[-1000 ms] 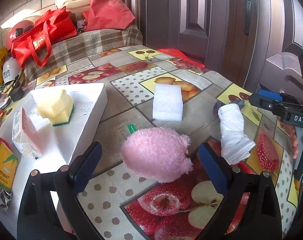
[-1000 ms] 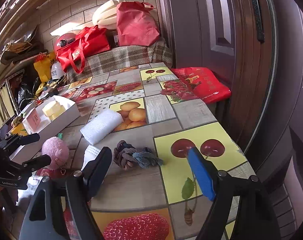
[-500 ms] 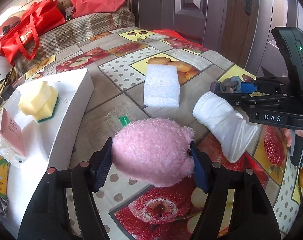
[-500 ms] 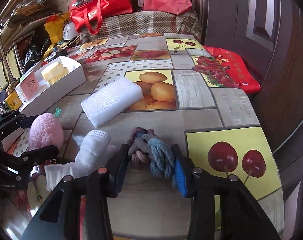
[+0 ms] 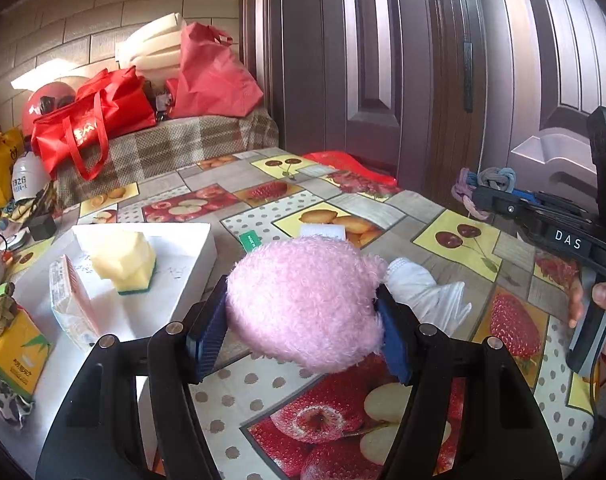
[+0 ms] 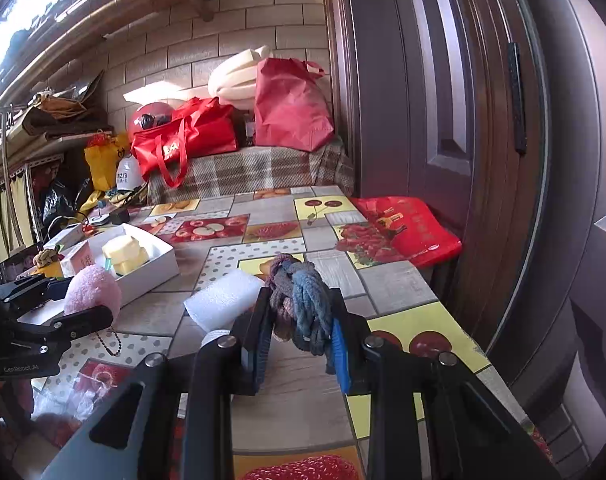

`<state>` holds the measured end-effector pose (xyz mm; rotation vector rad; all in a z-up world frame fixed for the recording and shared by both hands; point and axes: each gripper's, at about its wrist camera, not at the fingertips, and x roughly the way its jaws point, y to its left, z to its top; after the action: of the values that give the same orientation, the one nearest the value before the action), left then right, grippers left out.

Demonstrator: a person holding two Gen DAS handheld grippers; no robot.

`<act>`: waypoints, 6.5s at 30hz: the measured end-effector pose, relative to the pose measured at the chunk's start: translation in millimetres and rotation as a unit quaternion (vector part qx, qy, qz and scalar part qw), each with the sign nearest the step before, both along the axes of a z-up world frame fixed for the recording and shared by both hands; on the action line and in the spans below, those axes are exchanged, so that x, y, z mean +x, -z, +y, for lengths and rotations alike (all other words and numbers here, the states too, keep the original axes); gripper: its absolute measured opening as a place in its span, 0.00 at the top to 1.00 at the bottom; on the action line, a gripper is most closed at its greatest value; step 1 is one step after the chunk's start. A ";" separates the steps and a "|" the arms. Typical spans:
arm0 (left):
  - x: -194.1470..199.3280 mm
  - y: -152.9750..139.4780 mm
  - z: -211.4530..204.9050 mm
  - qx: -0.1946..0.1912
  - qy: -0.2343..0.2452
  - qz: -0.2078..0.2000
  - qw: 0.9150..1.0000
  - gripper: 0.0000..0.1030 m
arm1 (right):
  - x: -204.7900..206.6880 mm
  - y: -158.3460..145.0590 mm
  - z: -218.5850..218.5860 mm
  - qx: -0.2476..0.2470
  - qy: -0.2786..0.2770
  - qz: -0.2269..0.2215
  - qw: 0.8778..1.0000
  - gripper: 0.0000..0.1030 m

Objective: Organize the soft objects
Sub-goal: 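Carry the pink plush with the left and knotted rope with the right over the tray, then open the left gripper releasing the plush while the right drops the knotted rope, then move both grippers back from the tray toward the glove and foam sheet, then grasp the white foam sheet with the left while the right grasps the white glove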

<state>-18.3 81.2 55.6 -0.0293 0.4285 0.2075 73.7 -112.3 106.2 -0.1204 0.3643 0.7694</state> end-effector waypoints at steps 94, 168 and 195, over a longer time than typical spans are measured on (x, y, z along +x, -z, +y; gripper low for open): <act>-110.0 7.1 187.7 -0.030 -0.217 -0.026 0.975 0.35 | -100.1 34.4 300.3 -0.121 -0.224 0.021 0.967 0.74; -131.9 -0.5 132.4 0.023 -0.239 -0.079 0.968 0.00 | -96.3 13.7 186.6 -0.009 -0.113 -0.011 0.993 0.00; 3.1 5.8 16.4 0.007 -0.040 0.029 0.999 0.00 | 7.7 49.4 83.2 -0.212 -0.066 0.080 0.972 0.65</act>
<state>-15.1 97.6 49.8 -0.0273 0.4847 0.2915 81.4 -29.0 56.9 -0.4908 0.6779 0.8259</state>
